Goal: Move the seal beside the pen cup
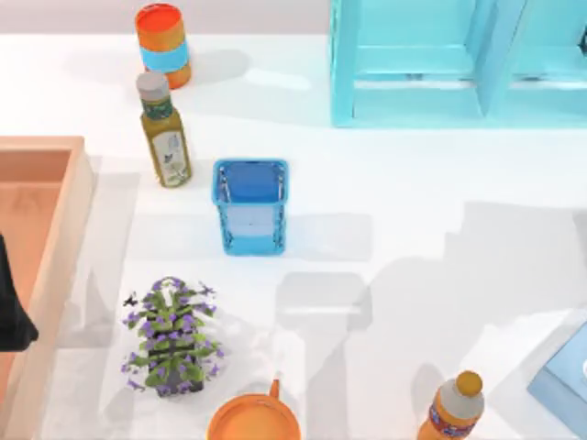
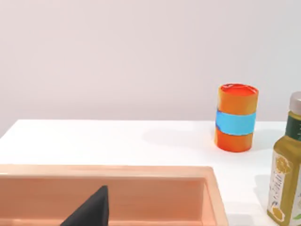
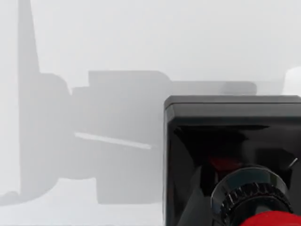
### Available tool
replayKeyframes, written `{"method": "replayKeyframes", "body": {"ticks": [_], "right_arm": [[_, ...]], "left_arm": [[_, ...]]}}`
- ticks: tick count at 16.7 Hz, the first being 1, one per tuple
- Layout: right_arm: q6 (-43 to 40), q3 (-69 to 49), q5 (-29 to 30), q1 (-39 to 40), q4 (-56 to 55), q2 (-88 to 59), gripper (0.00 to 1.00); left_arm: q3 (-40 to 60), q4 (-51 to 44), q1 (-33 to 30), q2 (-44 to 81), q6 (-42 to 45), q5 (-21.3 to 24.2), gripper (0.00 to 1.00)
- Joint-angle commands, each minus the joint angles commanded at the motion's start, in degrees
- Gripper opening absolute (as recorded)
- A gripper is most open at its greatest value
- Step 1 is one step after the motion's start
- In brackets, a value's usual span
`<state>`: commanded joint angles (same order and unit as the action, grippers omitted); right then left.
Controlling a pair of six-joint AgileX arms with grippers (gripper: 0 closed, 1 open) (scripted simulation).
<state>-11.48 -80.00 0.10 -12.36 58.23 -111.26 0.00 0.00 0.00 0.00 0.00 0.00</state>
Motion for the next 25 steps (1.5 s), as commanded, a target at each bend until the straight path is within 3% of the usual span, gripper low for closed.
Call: {"method": "replayKeyframes", "body": {"ticks": [9,17,25], "right_arm": [[18.3,-19.8,0.0,18.4,25.5,5.0,0.0],[21.1,-22.4,0.2,20.9,26.1,3.0,0.0],[42.3,-48.9,3.0,42.1,26.4,-19.2,0.0]], "left_arm": [[0.0,0.0,0.0,0.0,0.0,0.0,1.0],[0.0,0.0,0.0,0.0,0.0,0.0,1.0],[0.0,0.0,0.0,0.0,0.0,0.0,1.0]]}}
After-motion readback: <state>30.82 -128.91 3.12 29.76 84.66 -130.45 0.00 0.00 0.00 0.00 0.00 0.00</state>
